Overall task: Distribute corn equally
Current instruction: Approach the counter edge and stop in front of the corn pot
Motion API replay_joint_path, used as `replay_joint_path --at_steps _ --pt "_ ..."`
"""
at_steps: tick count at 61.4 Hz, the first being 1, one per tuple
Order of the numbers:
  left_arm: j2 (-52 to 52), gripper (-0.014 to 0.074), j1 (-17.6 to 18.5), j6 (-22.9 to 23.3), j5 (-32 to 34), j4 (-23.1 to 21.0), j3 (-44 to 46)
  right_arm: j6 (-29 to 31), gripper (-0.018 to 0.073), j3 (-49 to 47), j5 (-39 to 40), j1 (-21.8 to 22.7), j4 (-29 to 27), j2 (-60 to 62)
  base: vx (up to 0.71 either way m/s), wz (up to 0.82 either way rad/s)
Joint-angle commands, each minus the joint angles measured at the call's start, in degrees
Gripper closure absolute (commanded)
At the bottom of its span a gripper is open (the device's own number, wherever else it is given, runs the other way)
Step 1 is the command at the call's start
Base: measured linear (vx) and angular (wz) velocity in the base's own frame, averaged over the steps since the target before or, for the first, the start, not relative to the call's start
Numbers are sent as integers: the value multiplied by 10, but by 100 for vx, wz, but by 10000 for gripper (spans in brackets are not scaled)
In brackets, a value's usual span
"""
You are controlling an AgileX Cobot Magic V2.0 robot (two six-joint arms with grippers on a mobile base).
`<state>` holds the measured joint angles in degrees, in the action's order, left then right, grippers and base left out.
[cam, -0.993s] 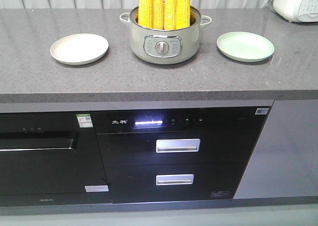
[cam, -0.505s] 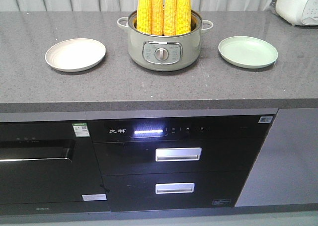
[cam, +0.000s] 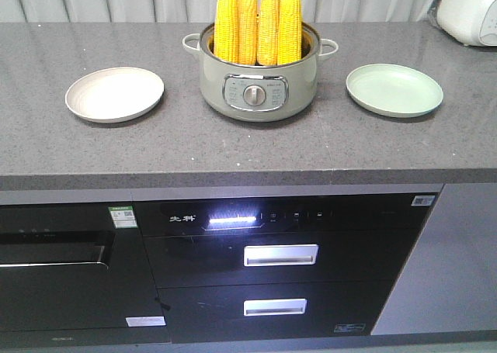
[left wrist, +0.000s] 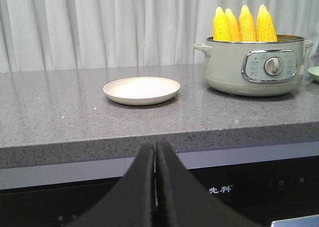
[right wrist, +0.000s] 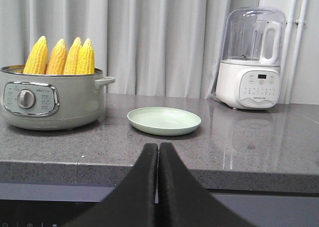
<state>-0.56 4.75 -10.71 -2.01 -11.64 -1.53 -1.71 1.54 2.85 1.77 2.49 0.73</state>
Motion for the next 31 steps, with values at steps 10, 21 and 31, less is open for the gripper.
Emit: replay_joint_path --at_steps 10,21,31 --pt "-10 603 -1 6 41 -2 -2 3 564 6 45 4 6 2 8 0" --pt "-10 603 -1 6 41 -2 -2 3 564 6 45 4 6 2 8 1" --pt "-10 603 -1 6 41 -2 -2 3 564 6 45 4 6 2 8 0"
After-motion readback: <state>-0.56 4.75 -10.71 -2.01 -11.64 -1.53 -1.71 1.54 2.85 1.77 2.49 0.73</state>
